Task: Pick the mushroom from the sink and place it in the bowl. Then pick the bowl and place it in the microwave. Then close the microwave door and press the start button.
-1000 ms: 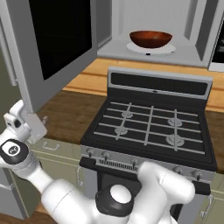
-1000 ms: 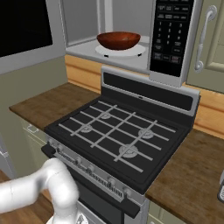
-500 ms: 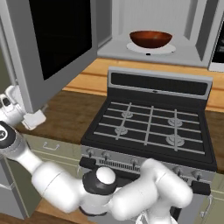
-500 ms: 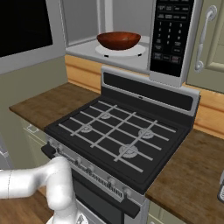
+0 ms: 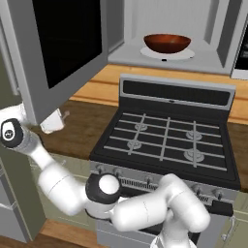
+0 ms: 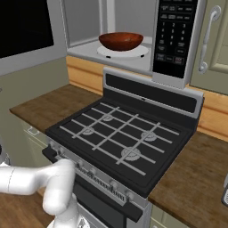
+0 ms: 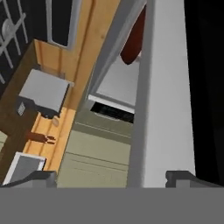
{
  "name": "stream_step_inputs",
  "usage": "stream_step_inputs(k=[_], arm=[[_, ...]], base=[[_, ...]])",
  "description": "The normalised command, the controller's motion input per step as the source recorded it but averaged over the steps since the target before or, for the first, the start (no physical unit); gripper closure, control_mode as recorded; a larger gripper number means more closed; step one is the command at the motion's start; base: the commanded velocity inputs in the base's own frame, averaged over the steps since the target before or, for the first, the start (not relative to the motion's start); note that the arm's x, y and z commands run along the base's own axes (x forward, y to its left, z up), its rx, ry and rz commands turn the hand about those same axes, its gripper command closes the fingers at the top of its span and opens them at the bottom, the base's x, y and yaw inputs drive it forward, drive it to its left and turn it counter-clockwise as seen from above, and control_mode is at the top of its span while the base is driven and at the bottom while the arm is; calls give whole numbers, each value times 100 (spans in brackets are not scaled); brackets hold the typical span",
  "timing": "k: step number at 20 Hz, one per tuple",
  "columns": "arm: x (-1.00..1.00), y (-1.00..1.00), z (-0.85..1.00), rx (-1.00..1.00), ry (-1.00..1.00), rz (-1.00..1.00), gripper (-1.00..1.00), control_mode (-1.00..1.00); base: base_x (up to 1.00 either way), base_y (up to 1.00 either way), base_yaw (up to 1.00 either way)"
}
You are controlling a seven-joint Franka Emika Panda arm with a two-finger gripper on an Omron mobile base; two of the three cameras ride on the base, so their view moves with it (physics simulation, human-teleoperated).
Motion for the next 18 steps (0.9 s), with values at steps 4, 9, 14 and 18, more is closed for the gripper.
stream_step_inputs(k=[4,9,14,18], arm=[[-30,-95,49,-4,-3,-31,-100,-100],[-70,-56,54,-13,-2,-29,-100,-100],[-65,-88,20,-8,7,-29,-100,-100],[-48,-90,8,-1,32,-20,-100,-100]], base=[[0,0,0],[0,0,0],[0,0,0],[0,0,0]])
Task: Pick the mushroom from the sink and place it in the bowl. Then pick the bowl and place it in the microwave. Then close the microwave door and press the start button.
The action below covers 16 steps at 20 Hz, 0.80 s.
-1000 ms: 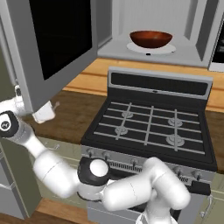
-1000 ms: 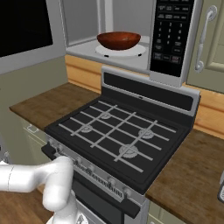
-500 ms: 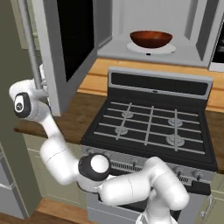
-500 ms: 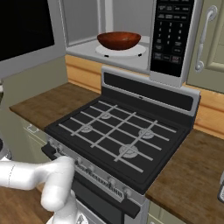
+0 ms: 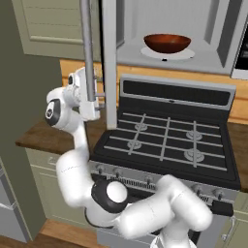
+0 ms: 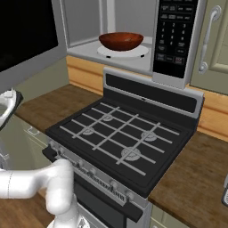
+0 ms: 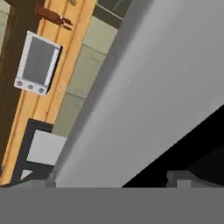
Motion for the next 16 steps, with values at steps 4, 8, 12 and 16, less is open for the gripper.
stream_step_inputs(k=[4,8,12,16], arm=[[-36,-99,26,0,36,-14,-100,-100],[-17,-89,52,3,31,-14,-100,-100],[-18,-49,76,20,32,-19,-100,-100],[-4,-14,69,6,11,-8,-100,-100]], base=[[0,0,0],[0,0,0],[0,0,0],[0,0,0]])
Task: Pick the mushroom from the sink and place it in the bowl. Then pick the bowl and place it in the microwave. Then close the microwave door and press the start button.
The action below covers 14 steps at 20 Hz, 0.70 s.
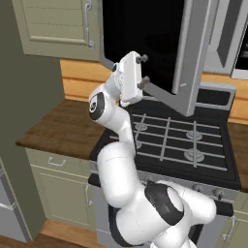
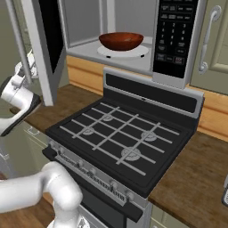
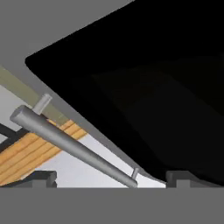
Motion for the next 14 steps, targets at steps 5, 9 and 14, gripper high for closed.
stream_step_inputs(k=[5,9,14], arm=[[3,-47,4,24,5,0,-100,-100],[25,-70,-3,68,-9,6,-100,-100],[44,-31,0,62,-6,13,-100,-100]], base=[[0,0,0],[0,0,0],[0,0,0]])
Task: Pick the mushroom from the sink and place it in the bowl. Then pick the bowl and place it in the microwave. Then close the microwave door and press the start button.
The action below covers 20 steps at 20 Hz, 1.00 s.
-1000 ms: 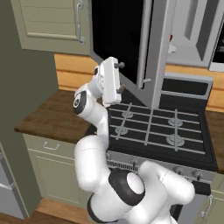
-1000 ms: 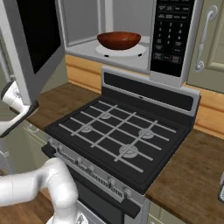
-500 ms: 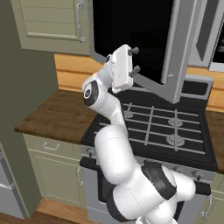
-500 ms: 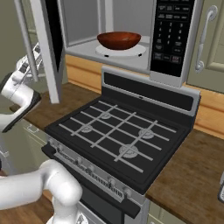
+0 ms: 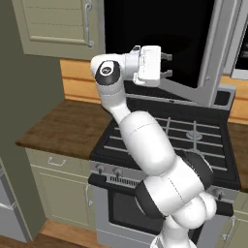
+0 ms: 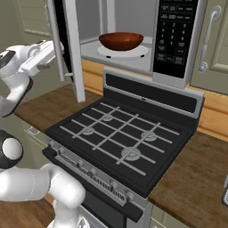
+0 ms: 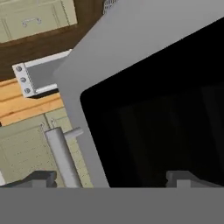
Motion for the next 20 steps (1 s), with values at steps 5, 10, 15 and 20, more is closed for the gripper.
stream_step_inputs(k=[5,10,15,20], arm=[[24,-40,-1,42,-34,25,-100,-100],[21,-74,-25,34,-90,43,-100,-100],[56,-77,-19,29,-77,38,-100,-100],[59,-74,-22,34,-76,23,-100,-100]], base=[[0,0,0],[0,0,0],[0,0,0],[0,0,0]])
